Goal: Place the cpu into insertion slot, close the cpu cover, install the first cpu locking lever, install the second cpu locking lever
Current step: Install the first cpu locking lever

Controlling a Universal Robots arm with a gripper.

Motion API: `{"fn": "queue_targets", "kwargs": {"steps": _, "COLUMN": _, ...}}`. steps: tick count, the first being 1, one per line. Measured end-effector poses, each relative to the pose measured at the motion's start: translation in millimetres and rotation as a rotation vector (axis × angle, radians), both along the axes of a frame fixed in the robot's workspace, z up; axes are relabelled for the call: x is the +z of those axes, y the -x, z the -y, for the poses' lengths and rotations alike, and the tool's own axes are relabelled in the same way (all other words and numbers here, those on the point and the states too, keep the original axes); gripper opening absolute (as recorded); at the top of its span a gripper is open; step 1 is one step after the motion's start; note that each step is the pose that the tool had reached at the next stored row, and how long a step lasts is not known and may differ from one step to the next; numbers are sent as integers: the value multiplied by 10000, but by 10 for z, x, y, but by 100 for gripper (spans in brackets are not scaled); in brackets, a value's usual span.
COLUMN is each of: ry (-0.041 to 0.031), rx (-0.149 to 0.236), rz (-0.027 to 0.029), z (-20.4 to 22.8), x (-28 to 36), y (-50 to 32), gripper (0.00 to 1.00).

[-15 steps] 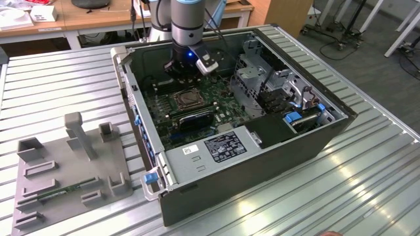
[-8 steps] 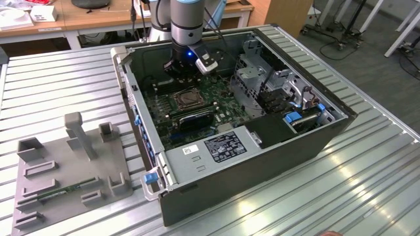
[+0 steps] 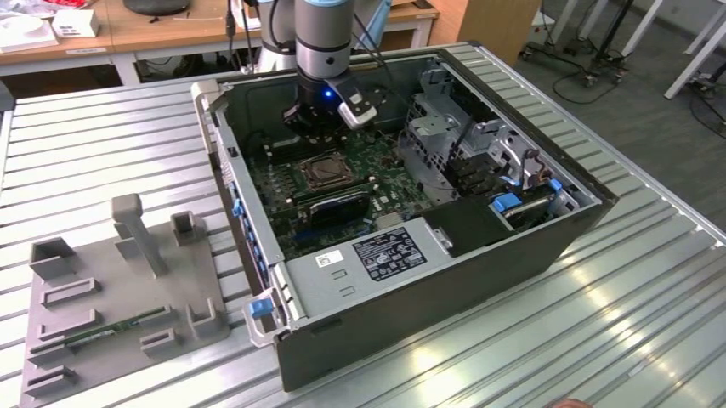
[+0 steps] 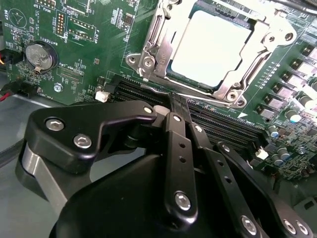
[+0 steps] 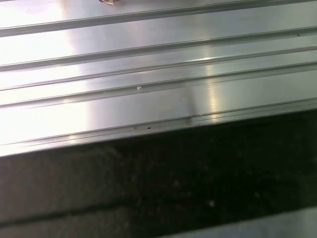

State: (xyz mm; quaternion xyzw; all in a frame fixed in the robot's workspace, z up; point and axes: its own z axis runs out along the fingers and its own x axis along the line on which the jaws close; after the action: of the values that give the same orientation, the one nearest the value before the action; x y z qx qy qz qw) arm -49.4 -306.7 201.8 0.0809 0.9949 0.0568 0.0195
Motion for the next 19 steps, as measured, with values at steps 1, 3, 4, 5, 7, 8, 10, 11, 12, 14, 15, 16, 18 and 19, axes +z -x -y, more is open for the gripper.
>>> {"fn": "queue_targets", "kwargs": {"steps": 1, "ry": 0, "rx": 0, "rz": 0, "z": 5, "x": -2, "y": 0, "gripper": 11}}
{"fn": "queue_targets", "kwargs": {"steps": 3, "ry": 0, "rx": 0, "rz": 1, "z": 14, "x": -4, "y": 0, "gripper": 11}}
{"fn": "queue_targets", "kwargs": {"steps": 4, "ry": 0, "rx": 0, "rz": 0, "z": 19, "x": -6, "y": 0, "gripper": 11}}
{"fn": "queue_targets", "kwargs": {"steps": 5, "ry": -2, "rx": -1, "rz": 1, "z": 21, "x": -8, "y": 0, "gripper": 11}}
{"fn": "queue_targets", "kwargs": {"steps": 7, "ry": -1, "rx": -2, "rz": 1, "z": 24, "x": -14, "y": 0, "gripper": 11}}
{"fn": "queue_targets", "kwargs": {"steps": 8, "ry": -1, "rx": -1, "rz": 1, "z": 24, "x": -17, "y": 0, "gripper": 11}}
{"fn": "queue_targets", "kwargs": {"steps": 10, "ry": 1, "rx": -1, "rz": 0, "z": 25, "x": -24, "y": 0, "gripper": 11}}
{"fn": "queue_targets", "kwargs": {"steps": 11, "ry": 3, "rx": 0, "rz": 0, "z": 25, "x": -27, "y": 0, "gripper": 11}}
{"fn": "queue_targets", "kwargs": {"steps": 12, "ry": 5, "rx": 0, "rz": -1, "z": 25, "x": -30, "y": 0, "gripper": 11}}
{"fn": "queue_targets", "kwargs": {"steps": 14, "ry": 12, "rx": 0, "rz": -2, "z": 25, "x": -35, "y": 0, "gripper": 11}}
{"fn": "queue_targets", "kwargs": {"steps": 15, "ry": 15, "rx": 0, "rz": 0, "z": 25, "x": -39, "y": 0, "gripper": 11}}
{"fn": "queue_targets", "kwargs": {"steps": 16, "ry": 18, "rx": 0, "rz": 0, "z": 25, "x": -42, "y": 0, "gripper": 11}}
{"fn": "queue_targets", "kwargs": {"steps": 18, "ry": 26, "rx": 0, "rz": 3, "z": 25, "x": -49, "y": -1, "gripper": 11}}
{"fn": "queue_targets", "kwargs": {"steps": 19, "ry": 31, "rx": 0, "rz": 1, "z": 25, "x": -52, "y": 0, "gripper": 11}}
